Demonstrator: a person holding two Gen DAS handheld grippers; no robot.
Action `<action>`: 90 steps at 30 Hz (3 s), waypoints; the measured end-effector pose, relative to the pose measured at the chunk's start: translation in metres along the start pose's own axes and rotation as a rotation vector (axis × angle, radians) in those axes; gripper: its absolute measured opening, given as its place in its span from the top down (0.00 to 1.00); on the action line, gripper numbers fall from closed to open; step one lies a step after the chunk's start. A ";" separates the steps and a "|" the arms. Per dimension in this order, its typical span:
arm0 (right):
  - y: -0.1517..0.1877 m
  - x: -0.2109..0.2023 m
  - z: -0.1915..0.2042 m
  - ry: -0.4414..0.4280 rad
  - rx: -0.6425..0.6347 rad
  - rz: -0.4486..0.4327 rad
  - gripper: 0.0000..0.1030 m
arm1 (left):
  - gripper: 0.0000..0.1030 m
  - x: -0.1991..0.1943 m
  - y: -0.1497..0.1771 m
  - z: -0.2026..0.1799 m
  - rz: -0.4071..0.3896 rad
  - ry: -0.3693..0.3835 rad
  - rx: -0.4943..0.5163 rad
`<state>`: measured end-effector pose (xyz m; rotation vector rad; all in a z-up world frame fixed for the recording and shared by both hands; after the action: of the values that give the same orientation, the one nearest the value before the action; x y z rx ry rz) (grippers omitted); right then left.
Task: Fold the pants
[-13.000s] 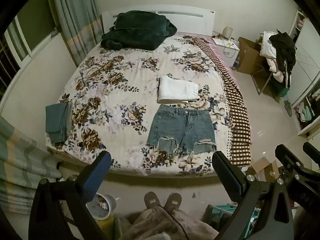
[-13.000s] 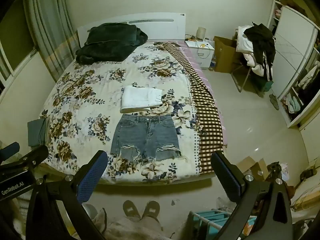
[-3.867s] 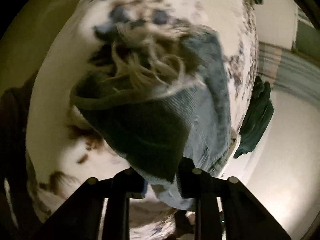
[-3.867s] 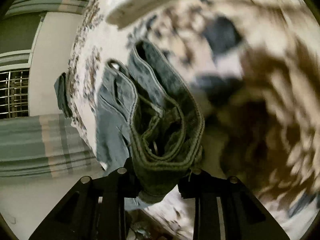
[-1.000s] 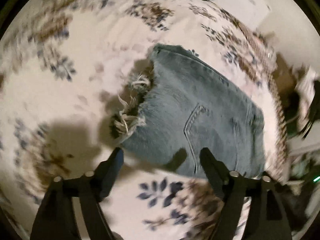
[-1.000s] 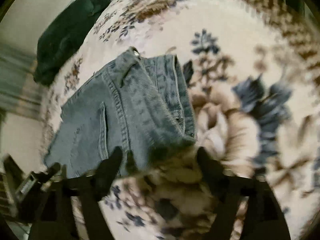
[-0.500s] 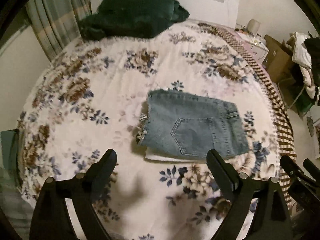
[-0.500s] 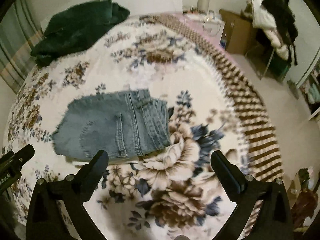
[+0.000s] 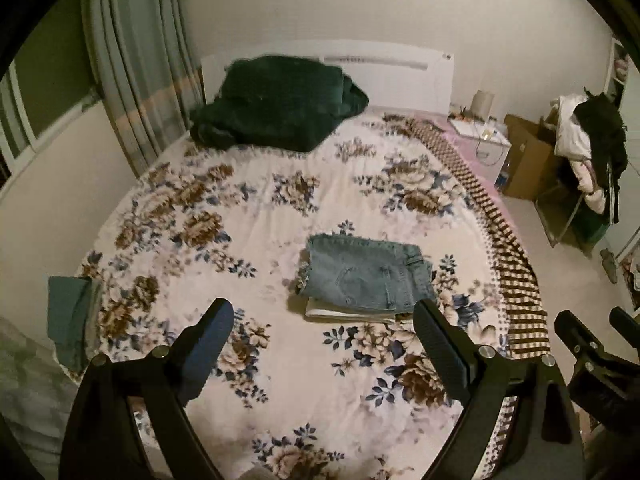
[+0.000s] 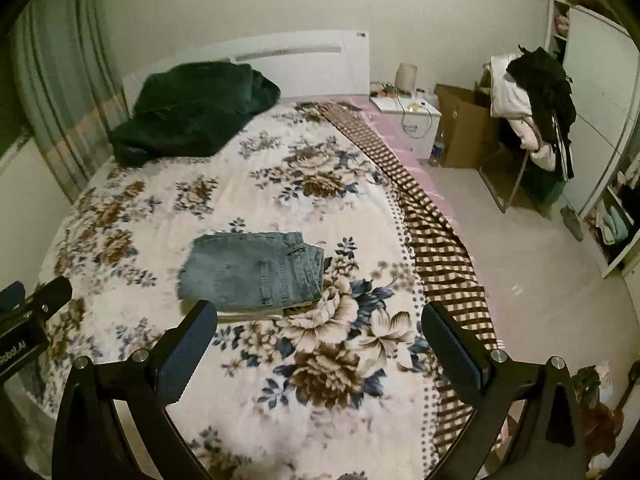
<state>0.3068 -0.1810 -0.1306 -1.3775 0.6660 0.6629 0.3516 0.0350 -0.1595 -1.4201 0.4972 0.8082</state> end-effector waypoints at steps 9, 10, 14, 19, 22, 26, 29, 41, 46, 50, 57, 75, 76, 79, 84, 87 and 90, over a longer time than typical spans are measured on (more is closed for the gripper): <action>-0.004 -0.142 0.028 -0.003 -0.047 -0.106 0.00 | 0.11 -0.090 -0.004 0.029 -0.071 0.029 -0.029; -0.005 -0.157 0.032 -0.003 -0.053 -0.118 0.00 | 0.11 -0.098 -0.005 0.033 -0.077 0.034 -0.034; -0.009 -0.206 0.052 0.008 -0.074 -0.160 0.00 | 0.11 -0.120 -0.006 0.049 -0.098 0.035 -0.020; -0.012 -0.242 0.071 0.001 -0.083 -0.182 0.00 | 0.11 -0.138 -0.003 0.067 -0.107 0.037 -0.028; -0.010 -0.258 0.080 0.003 -0.083 -0.196 0.00 | 0.11 -0.142 0.001 0.073 -0.099 0.047 -0.038; -0.005 -0.270 0.088 -0.006 -0.074 -0.192 0.00 | 0.03 -0.149 0.008 0.079 -0.100 0.040 -0.043; -0.001 -0.274 0.091 -0.005 -0.073 -0.188 0.00 | 0.01 -0.152 0.011 0.082 -0.109 0.031 -0.044; 0.006 -0.275 0.092 -0.011 -0.071 -0.165 0.00 | 0.00 -0.167 0.019 0.088 -0.103 0.025 -0.034; 0.005 -0.275 0.092 -0.013 -0.070 -0.162 0.00 | 0.00 -0.167 0.020 0.088 -0.104 0.029 -0.037; 0.008 -0.278 0.092 -0.016 -0.067 -0.159 0.00 | 0.00 -0.171 0.021 0.088 -0.108 0.030 -0.035; 0.015 -0.282 0.092 -0.015 -0.063 -0.157 0.00 | 0.00 -0.176 0.021 0.086 -0.106 0.025 -0.033; 0.027 -0.287 0.094 -0.018 -0.059 -0.147 0.00 | 0.00 -0.179 0.022 0.086 -0.106 0.026 -0.032; 0.027 -0.287 0.094 -0.018 -0.058 -0.146 0.00 | 0.00 -0.178 0.022 0.086 -0.106 0.024 -0.032; 0.029 -0.286 0.095 -0.018 -0.056 -0.141 0.00 | 0.00 -0.180 0.023 0.084 -0.103 0.028 -0.033; 0.033 -0.287 0.094 -0.015 -0.055 -0.137 0.00 | 0.00 -0.186 0.022 0.071 -0.097 0.031 -0.027; 0.035 -0.287 0.093 -0.016 -0.053 -0.136 0.00 | 0.00 -0.188 0.022 0.069 -0.098 0.031 -0.028; 0.036 -0.287 0.093 -0.017 -0.053 -0.133 0.00 | 0.00 -0.188 0.022 0.069 -0.101 0.028 -0.028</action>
<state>0.0963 -0.0956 0.0704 -1.4502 0.5415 0.5888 0.2021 0.0651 -0.0277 -1.4724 0.4341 0.7176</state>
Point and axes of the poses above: each gripper's, at about its wrist camera, not at the fingertips, and x roughly the way its jaws point, z to its left, y to its underside, the point moved 3 cm from there along x, roughly the way its jaws point, and after that the axes turned 8 degrees about -y, right-handed, at the moved point
